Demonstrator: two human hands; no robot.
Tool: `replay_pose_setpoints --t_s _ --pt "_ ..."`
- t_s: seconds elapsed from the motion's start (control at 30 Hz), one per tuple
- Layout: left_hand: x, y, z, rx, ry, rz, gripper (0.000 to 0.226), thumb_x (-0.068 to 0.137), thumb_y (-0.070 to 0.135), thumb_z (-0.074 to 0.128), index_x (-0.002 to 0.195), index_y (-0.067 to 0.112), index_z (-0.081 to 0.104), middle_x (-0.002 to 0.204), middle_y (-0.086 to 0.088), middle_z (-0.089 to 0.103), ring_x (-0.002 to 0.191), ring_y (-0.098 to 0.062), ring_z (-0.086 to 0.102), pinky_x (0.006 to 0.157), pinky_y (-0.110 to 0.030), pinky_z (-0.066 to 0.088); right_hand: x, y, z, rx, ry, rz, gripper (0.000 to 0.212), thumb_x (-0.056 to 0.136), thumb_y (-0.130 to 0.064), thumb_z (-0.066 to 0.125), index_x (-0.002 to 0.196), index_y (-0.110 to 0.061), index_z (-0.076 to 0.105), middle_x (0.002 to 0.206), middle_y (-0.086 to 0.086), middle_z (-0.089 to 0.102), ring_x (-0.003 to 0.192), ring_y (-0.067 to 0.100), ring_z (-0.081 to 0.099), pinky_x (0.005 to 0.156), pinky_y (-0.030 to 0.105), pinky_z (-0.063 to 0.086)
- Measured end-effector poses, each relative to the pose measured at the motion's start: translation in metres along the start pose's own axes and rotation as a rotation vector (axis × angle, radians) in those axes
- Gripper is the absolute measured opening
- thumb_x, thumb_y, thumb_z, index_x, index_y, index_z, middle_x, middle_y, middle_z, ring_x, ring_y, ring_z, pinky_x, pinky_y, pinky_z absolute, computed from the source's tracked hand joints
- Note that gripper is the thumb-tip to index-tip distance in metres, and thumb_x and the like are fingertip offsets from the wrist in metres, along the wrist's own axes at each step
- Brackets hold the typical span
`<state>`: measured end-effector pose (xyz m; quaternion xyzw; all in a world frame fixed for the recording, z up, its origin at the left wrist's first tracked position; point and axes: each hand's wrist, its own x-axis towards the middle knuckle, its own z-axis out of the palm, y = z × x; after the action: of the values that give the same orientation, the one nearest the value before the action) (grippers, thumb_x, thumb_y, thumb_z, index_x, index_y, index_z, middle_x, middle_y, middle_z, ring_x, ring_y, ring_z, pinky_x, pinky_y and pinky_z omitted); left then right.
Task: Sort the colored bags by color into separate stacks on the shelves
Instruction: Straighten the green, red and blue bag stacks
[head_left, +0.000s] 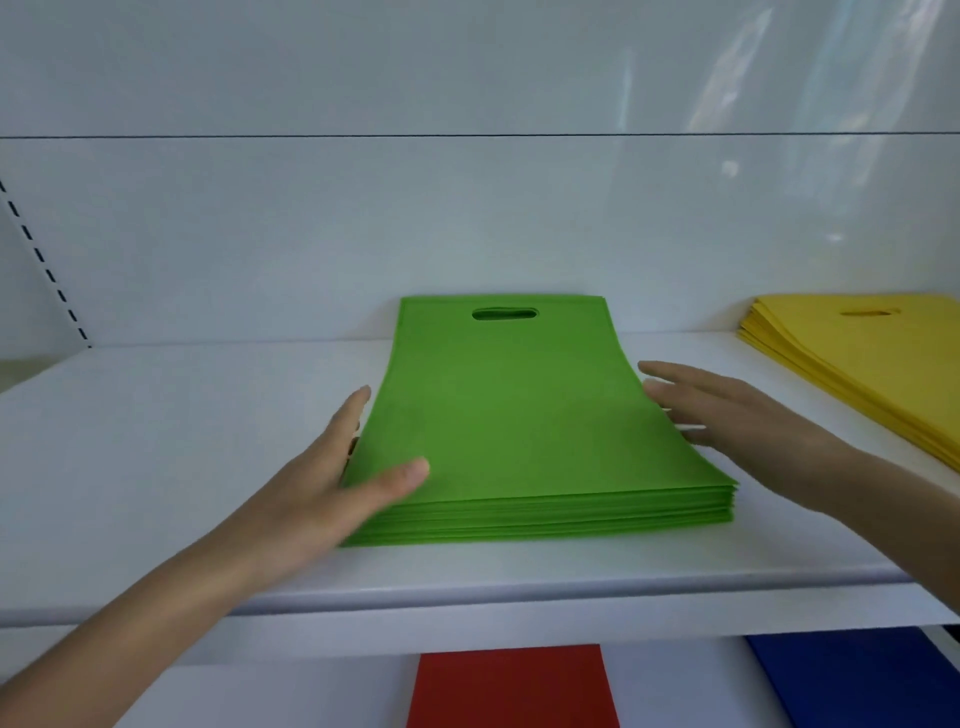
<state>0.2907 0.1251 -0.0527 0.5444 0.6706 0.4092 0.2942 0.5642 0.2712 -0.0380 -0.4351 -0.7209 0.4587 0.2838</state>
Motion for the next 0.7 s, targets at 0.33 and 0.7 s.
replay_pose_setpoints --t_s 0.33,0.7 --pt "-0.008 -0.015 0.011 0.594 -0.108 0.138 0.090 0.052 0.094 0.017 0.132 0.059 -0.002 0.144 0.027 -0.013 0.120 0.021 -0.014 0.103 -0.005 0.002 -0.042 0.014 0.016 -0.593 0.004 -0.194 0.083 0.055 -0.078 0.042 0.132 -0.049 0.034 0.099 -0.046 0.016 0.103 -0.009 0.028 0.078 -0.001 0.022" --pt "-0.009 -0.014 0.008 0.605 -0.126 0.137 0.118 0.035 0.100 0.014 0.141 0.049 0.004 0.139 0.031 0.000 0.119 0.017 0.006 0.099 -0.007 0.011 -0.044 0.015 0.018 -0.707 -0.073 -0.155 0.093 0.051 -0.089 0.036 0.135 -0.053 0.017 0.119 -0.026 0.019 0.111 -0.008 0.020 0.087 0.008 0.016"
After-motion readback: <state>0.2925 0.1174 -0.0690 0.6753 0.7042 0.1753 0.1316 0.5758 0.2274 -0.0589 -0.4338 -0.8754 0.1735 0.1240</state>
